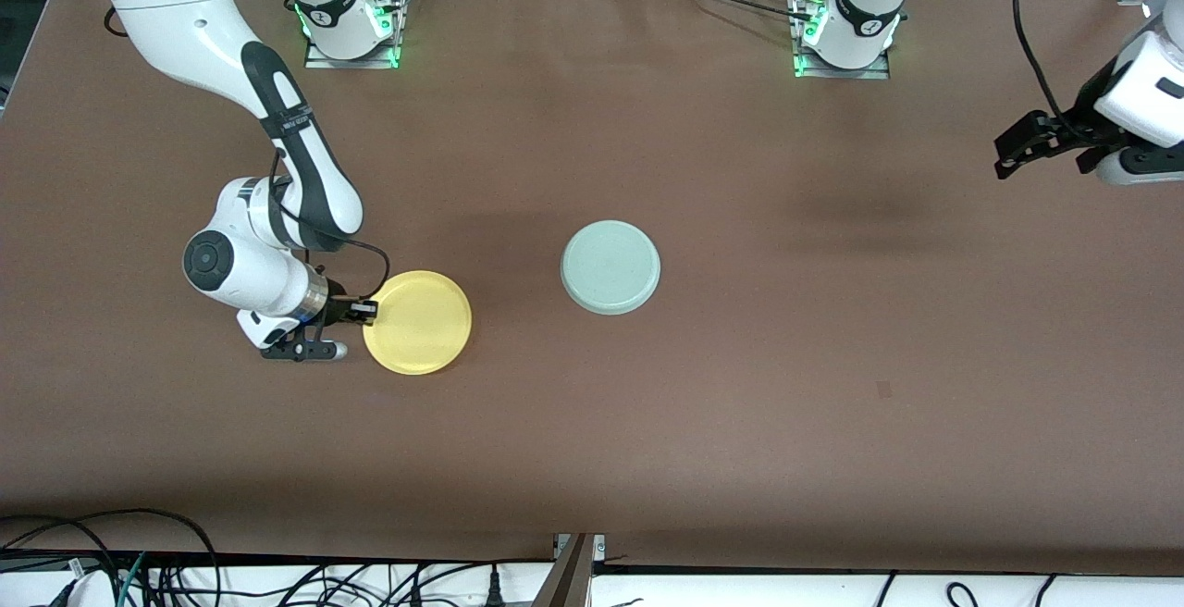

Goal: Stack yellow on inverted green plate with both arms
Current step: 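Grasp the yellow plate rim with the right gripper while the left gripper withdraws, then carry the yellow plate with the right gripper onto the green plate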

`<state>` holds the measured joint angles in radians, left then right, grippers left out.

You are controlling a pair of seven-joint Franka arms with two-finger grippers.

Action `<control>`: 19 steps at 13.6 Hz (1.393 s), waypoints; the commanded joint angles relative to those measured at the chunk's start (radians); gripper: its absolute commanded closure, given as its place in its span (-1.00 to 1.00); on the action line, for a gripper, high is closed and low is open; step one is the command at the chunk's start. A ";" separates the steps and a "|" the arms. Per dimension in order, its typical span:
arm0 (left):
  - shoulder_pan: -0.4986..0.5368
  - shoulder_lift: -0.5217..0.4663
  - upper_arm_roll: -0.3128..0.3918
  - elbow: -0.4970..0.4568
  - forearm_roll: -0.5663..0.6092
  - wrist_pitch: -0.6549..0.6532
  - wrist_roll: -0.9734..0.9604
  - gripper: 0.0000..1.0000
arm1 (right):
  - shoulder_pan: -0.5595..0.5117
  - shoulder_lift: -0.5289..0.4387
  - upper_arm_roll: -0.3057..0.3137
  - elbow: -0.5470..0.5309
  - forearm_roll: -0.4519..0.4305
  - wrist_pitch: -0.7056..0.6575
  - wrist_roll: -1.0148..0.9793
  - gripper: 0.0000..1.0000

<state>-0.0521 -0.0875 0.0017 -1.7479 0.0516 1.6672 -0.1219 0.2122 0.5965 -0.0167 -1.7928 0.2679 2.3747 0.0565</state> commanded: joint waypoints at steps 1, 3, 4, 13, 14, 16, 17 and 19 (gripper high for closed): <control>0.000 0.012 -0.006 0.034 -0.019 -0.027 0.016 -1.00 | -0.002 -0.014 0.072 0.078 0.017 -0.075 0.138 1.00; 0.001 0.012 -0.006 0.036 -0.018 -0.027 0.016 -1.00 | 0.019 -0.014 0.130 0.136 0.017 -0.094 0.273 1.00; 0.001 0.014 -0.006 0.039 -0.019 -0.027 0.016 -1.00 | 0.036 -0.014 0.150 0.156 0.017 -0.097 0.333 1.00; -0.005 0.034 -0.037 0.084 -0.013 -0.073 0.013 -1.00 | 0.294 -0.018 0.161 0.112 0.013 -0.059 0.686 1.00; -0.005 0.034 -0.040 0.085 -0.013 -0.083 0.014 -1.00 | 0.294 -0.030 0.162 0.077 0.010 -0.036 0.686 1.00; -0.005 0.034 -0.045 0.085 -0.013 -0.086 0.013 -1.00 | 0.309 -0.043 0.164 0.003 0.010 0.045 0.686 1.00; -0.005 0.034 -0.045 0.087 -0.013 -0.084 0.014 -1.00 | 0.323 -0.043 0.164 -0.023 0.010 0.084 0.686 1.00; -0.005 0.034 -0.042 0.087 -0.012 -0.083 0.008 -1.00 | 0.345 -0.043 0.164 -0.042 0.013 0.126 0.695 1.00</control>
<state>-0.0568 -0.0705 -0.0419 -1.6988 0.0516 1.6089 -0.1221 0.5286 0.5929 0.1530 -1.7809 0.2687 2.4578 0.7364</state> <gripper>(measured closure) 0.000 0.974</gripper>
